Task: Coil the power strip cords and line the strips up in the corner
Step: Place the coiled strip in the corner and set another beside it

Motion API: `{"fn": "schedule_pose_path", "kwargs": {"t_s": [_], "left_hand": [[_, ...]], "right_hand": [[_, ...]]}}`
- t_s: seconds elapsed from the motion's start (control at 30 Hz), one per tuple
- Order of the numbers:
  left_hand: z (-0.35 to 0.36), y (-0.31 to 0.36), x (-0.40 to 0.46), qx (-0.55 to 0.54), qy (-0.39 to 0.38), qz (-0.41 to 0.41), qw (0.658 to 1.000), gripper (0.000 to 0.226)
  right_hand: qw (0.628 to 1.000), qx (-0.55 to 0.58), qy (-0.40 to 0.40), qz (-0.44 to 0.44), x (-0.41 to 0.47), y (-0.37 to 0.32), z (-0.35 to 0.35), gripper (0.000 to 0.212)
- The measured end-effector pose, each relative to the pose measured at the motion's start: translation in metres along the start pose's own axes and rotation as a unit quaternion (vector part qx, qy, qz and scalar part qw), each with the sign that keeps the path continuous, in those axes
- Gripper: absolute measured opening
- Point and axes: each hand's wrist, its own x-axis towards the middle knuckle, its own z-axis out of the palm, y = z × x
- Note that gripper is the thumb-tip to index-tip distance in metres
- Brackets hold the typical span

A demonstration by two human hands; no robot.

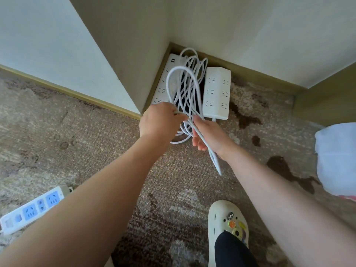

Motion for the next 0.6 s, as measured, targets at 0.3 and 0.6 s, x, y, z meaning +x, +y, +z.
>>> {"fn": "schedule_pose_path", "kwargs": {"t_s": [0.3, 0.6], "left_hand": [[0.0, -0.014, -0.001, -0.103, -0.04, 0.036, 0.993, 0.027], [-0.001, -0.088, -0.058, -0.186, -0.157, -0.066, 0.968, 0.023]], "right_hand": [[0.99, -0.136, 0.021, -0.007, -0.005, 0.0, -0.004, 0.045], [0.974, -0.018, 0.226, 0.025, 0.001, 0.004, -0.011, 0.045]]}}
